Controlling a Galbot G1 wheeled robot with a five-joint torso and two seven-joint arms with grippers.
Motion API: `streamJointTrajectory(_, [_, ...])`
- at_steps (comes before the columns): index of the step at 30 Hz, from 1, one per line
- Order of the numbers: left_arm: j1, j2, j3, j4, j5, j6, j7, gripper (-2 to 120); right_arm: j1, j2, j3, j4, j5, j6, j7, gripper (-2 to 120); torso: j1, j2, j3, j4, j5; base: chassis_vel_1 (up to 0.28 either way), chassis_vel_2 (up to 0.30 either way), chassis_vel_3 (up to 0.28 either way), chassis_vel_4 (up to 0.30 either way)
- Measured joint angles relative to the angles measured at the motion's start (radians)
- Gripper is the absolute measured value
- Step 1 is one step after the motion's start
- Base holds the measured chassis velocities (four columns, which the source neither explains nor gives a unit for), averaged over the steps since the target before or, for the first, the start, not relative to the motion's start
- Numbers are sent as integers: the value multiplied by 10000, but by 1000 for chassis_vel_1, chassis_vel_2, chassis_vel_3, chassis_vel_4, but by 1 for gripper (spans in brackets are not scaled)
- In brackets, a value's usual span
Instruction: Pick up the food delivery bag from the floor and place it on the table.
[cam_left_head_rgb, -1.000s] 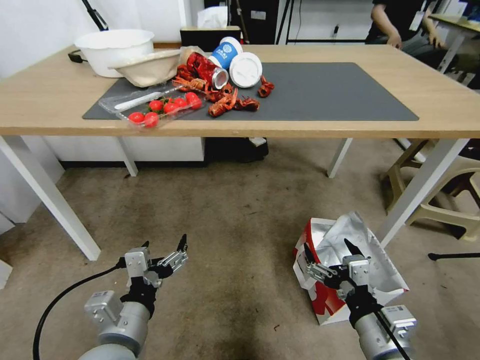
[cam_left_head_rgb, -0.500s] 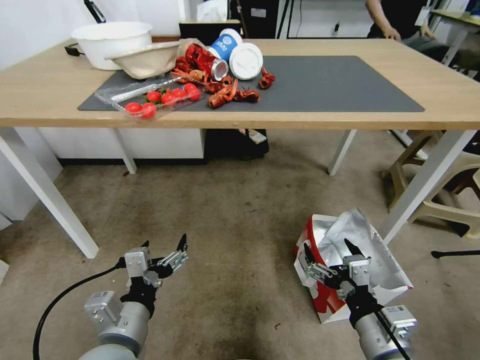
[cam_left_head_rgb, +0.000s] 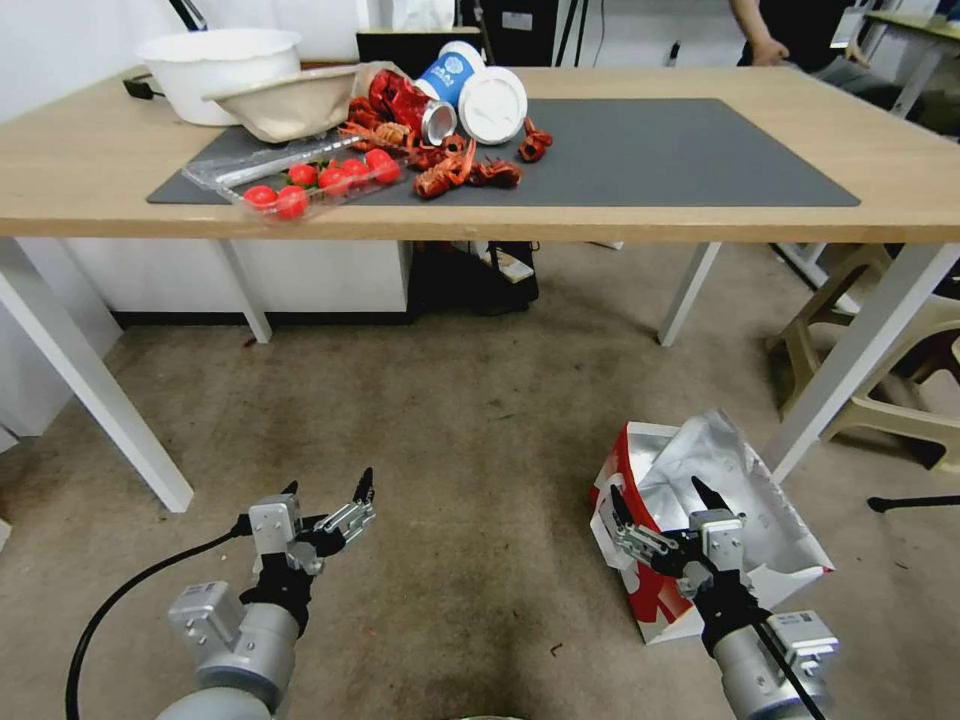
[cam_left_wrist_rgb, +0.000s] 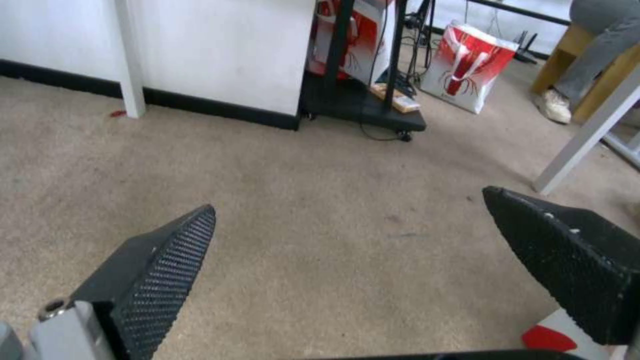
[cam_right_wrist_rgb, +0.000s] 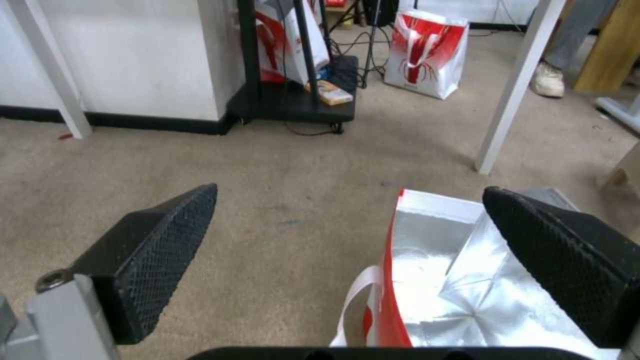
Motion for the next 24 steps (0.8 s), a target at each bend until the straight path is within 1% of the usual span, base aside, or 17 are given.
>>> streamJointTrajectory(1, [-5, 4, 25, 6, 2, 0, 10, 100, -9, 0, -1, 0, -7, 0, 0, 100, -7, -73, -67, 0, 1, 0, 0, 0, 0])
streamJointTrajectory(3, [-8, 4, 43, 8, 7, 0, 13, 100, -11, 0, -1, 0, -9, 0, -1, 100, -10, -101, -92, 0, 0, 0, 0, 0, 0])
streamJointTrajectory(4, [-18, -9, 103, 23, 36, 1, 25, 100, -14, 0, 1, 0, -13, 0, 0, 100, -15, -196, -180, 0, 1, 0, 0, 0, 0])
streamJointTrajectory(5, [-18, -9, 103, 23, 36, 1, 25, 100, -14, 0, 1, 0, -13, 0, 0, 100, -15, -196, -180, 0, 1, 0, 0, 0, 0])
streamJointTrajectory(8, [-22, -17, 140, 59, 67, 12, 44, 100, -12, 0, 5, -1, -15, 0, -1, 100, -22, -346, -324, 0, 0, 0, 0, 0, 0])
streamJointTrajectory(14, [-28, 14, 129, 66, 69, 24, 57, 100, 13, 0, 5, -32, -16, 0, -1, 100, -38, -492, -454, 0, 0, 0, 0, 0, 0])
streamJointTrajectory(15, [-29, 25, 125, 66, 69, 31, 57, 100, 28, 0, 5, -54, -19, 0, -1, 100, -45, -562, -516, 0, 0, 0, 0, 0, 0])
streamJointTrajectory(16, [-33, 35, 122, 67, 69, 44, 58, 100, 48, 0, -3, -77, -26, -4, -1, 100, -59, -650, -531, -2, 0, 0, 0, 0, 0])
streamJointTrajectory(24, [-19, 45, 114, 67, 81, 55, 85, 100, 108, 0, -11, -105, -30, -36, -1, 100, -75, -707, -531, -1, 1, 0, 0, 0, 0])
